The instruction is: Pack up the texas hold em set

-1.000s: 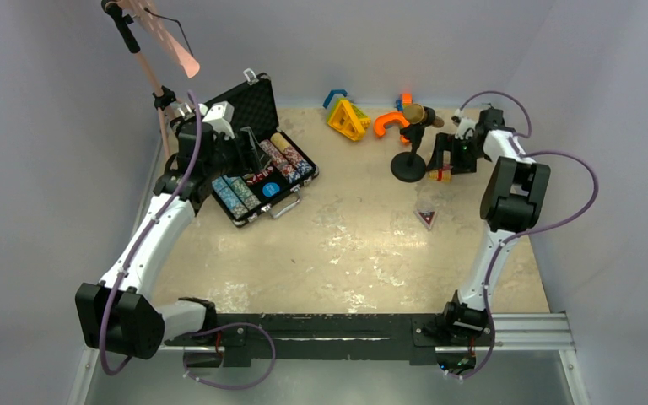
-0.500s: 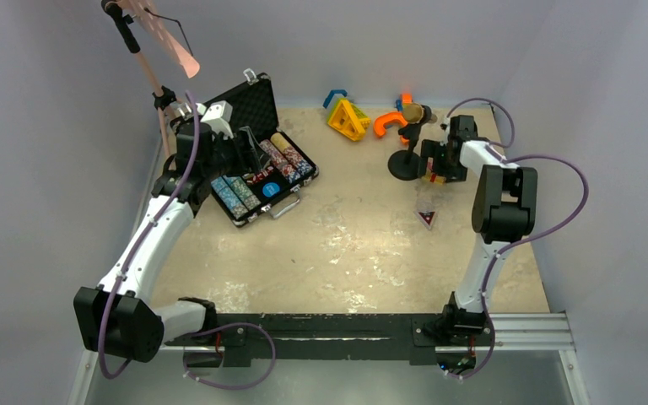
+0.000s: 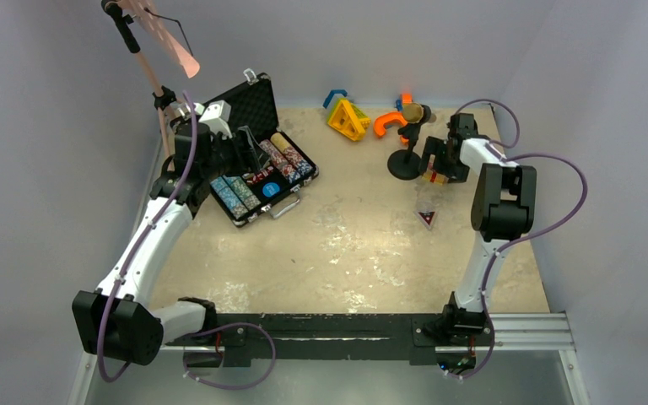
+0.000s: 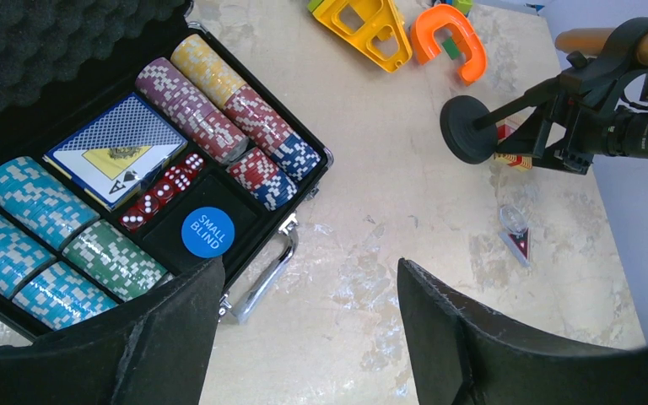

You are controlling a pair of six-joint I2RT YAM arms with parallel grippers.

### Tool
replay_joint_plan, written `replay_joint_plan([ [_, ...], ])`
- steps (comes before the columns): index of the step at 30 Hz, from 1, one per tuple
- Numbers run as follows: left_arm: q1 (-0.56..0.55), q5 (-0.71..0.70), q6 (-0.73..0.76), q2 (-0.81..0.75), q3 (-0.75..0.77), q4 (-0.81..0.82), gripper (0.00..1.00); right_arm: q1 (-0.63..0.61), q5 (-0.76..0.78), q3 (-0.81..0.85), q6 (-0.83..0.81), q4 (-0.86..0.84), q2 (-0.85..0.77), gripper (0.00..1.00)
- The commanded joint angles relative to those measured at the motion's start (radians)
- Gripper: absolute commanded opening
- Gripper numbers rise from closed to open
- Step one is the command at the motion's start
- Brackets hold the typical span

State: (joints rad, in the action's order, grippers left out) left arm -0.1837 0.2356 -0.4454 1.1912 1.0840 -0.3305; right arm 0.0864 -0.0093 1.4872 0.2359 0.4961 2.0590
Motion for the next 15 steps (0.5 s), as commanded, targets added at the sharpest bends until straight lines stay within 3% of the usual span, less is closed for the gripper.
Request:
replay_joint_plan([
  [1, 0.007, 0.007, -0.007, -0.030, 0.017, 0.032, 0.78, 0.017, -0.023, 0.033, 0.032, 0.072, 0.107, 0.99],
  [5, 0.007, 0.002, -0.007, -0.034, 0.016, 0.031, 0.78, 0.026, -0.026, 0.017, 0.059, 0.055, 0.089, 0.92],
  [9, 0.007, -0.002, -0.006, -0.038, 0.016, 0.031, 0.78, 0.026, -0.025, 0.019, 0.062, 0.055, 0.088, 0.69],
  [14, 0.007, -0.008, -0.004, -0.040, 0.016, 0.031, 0.78, 0.025, -0.023, 0.035, 0.065, 0.069, 0.103, 0.18],
  [15, 0.007, -0.009, -0.003, -0.041, 0.016, 0.031, 0.78, 0.025, -0.023, 0.037, 0.066, 0.071, 0.105, 0.02],
])
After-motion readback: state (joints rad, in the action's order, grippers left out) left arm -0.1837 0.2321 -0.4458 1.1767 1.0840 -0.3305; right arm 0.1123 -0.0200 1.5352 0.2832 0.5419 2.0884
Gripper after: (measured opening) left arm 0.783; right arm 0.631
